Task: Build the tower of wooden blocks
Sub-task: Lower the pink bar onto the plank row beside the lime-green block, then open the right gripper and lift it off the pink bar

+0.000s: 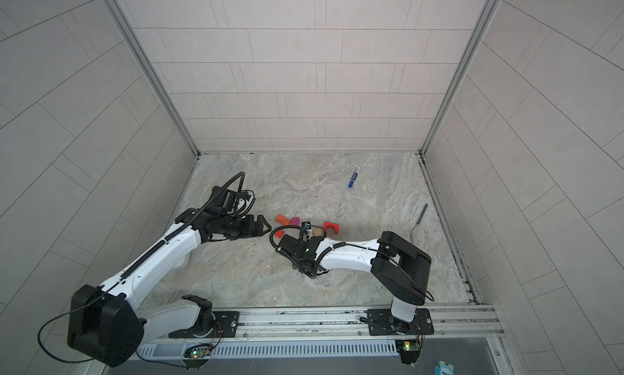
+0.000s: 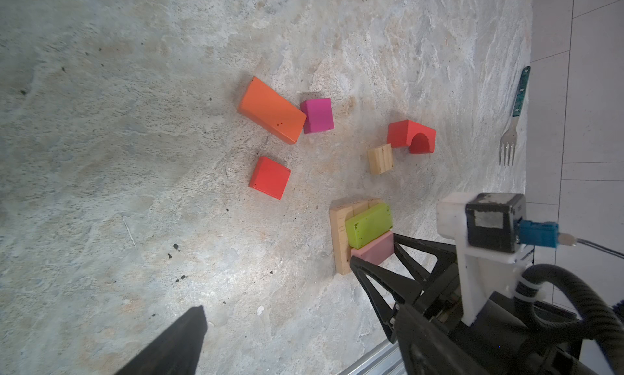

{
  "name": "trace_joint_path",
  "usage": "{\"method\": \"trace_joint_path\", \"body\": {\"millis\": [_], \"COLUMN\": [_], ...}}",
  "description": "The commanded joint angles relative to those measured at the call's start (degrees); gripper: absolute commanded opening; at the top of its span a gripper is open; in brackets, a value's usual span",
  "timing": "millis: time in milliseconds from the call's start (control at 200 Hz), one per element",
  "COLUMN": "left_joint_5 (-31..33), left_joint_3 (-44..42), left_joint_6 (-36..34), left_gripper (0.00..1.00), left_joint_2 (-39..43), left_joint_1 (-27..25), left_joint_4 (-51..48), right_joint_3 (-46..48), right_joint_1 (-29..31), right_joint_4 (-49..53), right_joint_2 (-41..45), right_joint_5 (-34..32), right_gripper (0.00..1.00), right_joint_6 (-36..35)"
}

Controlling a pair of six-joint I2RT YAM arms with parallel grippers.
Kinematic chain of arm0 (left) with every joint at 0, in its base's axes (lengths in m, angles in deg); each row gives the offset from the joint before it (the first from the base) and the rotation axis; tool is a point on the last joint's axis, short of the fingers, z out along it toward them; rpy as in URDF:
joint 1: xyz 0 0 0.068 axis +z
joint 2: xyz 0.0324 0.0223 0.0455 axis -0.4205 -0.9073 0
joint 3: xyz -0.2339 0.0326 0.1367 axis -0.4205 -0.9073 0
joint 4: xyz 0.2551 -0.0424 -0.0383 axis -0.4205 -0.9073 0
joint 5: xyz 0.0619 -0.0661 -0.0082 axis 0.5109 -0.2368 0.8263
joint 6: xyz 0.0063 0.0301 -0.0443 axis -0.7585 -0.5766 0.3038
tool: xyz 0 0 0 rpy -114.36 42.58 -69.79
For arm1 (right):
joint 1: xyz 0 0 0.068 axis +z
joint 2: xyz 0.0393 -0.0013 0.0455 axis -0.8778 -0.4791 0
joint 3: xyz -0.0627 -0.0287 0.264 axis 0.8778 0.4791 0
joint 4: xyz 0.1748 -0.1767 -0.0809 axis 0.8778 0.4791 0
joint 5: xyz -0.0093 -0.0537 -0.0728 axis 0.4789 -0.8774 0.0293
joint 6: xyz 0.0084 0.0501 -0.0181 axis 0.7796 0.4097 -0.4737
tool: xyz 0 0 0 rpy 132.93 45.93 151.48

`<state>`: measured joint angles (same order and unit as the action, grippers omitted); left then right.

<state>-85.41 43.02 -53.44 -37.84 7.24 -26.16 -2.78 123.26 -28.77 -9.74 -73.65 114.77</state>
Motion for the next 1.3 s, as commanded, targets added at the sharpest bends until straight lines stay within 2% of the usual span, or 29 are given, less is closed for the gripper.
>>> {"method": "trace_joint_path", "body": {"millis": [0,290,505,876,1051,1181,1296], "left_joint_5": [0.02,0.01,-0.01,-0.76,-1.25,-1.98,-2.25], "left_joint_3": [-0.70,-0.73,-0.67,-0.82,-1.25,-1.32,-1.19], "left_joint_6": [0.13,0.11,0.10,0.24,0.46,0.61,0.62], "left_gripper": [0.94,0.94,0.94,0.94,0.94,0.94,0.94], "left_joint_2": [0.82,0.93,0.97,-0.07,-0.66,-1.68,-2.21], "left_joint_1": [0.31,0.31,0.31,0.24,-0.29,-1.16,-1.45], "left_joint_4": [0.32,0.36,0.36,0.40,0.40,0.40,0.40], "right_joint_3": [-0.67,-0.30,-0.11,-0.72,1.85,4.39,6.41], "right_joint_1": [0.43,0.68,1.00,2.45,2.15,0.56,-0.78], "right_joint_4": [1.32,0.88,0.53,6.87,7.47,7.02,5.44], "right_joint_2": [-0.30,0.97,2.13,6.98,11.44,14.65,15.77], "right_joint_5": [-0.98,-1.42,-1.81,-8.36,-9.58,-7.19,-3.04], "right_gripper": [0.59,0.66,0.67,0.72,0.77,0.81,0.94], "right_joint_6": [1.37,1.19,0.87,-1.84,-6.04,-11.03,-17.44]}}
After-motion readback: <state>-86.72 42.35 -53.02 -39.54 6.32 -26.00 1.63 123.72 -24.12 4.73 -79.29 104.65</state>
